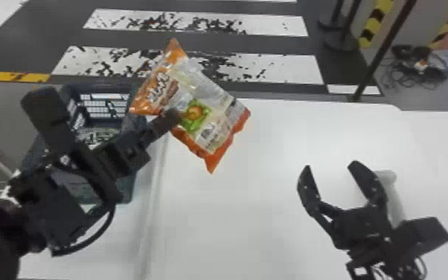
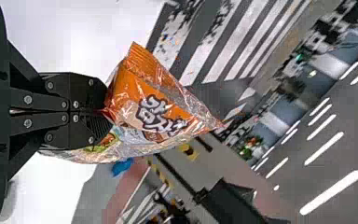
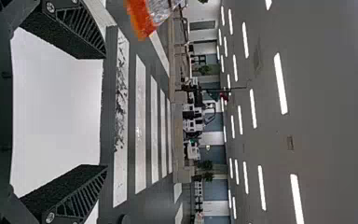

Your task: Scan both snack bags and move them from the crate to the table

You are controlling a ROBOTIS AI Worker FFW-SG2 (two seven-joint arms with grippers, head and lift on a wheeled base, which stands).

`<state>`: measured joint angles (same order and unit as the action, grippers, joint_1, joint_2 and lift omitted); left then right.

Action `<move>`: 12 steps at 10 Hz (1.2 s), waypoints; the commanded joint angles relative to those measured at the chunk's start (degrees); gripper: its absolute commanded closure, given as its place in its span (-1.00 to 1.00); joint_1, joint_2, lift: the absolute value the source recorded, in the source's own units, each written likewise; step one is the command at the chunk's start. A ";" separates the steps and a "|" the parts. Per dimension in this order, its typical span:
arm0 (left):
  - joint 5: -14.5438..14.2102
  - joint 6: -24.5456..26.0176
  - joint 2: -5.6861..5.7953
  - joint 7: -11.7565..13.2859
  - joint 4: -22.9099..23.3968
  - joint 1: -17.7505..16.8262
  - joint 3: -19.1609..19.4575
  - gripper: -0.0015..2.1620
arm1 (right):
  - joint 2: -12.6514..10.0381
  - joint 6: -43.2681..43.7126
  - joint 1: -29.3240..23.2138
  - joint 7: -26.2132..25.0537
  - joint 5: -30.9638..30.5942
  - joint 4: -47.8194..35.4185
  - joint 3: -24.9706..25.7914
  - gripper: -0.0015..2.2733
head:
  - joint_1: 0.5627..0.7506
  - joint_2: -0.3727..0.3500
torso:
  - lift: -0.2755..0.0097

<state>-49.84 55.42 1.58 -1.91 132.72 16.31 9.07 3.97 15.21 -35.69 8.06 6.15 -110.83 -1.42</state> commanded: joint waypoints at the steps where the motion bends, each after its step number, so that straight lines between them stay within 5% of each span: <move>1: 1.06 0.97 0.00 4.72 -8.36 -1.37 -3.10 0.74 | -0.01 0.12 -0.09 -0.07 0.00 -0.09 0.10 -0.92 | 0.41 -0.21 | 0.32; 5: 3.70 2.20 0.00 17.20 -34.73 -12.89 -10.83 0.73 | 0.08 0.30 -0.61 -0.51 0.27 -0.62 0.80 -0.92 | 0.41 -0.53 | 0.32; 7: 6.86 8.70 -0.88 22.47 -43.16 -18.51 -14.52 0.59 | 0.25 0.30 -0.61 -0.51 0.44 -0.79 0.80 -0.92 | 0.41 -0.74 | 0.32; 8: 8.71 9.76 -1.32 21.86 -43.25 -18.95 -15.75 -0.06 | 0.25 0.30 -0.61 -0.51 0.53 -0.88 0.80 -0.92 | 0.41 -0.84 | 0.32; 9: 10.20 9.58 -1.41 21.68 -42.72 -18.95 -16.63 -1.00 | 0.25 0.30 -0.70 -0.51 0.53 -0.97 0.80 -0.92 | 0.41 -0.90 | 0.32; 12: 14.07 9.93 -1.50 19.66 -39.65 -18.16 -16.46 -0.93 | 0.34 0.82 -0.88 -0.42 0.97 -0.88 0.80 -0.92 | 0.41 -0.91 | 0.32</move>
<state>-36.43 65.17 0.07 17.73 92.35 -1.96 -7.41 4.31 15.82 -36.48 7.59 6.99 -111.74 -0.61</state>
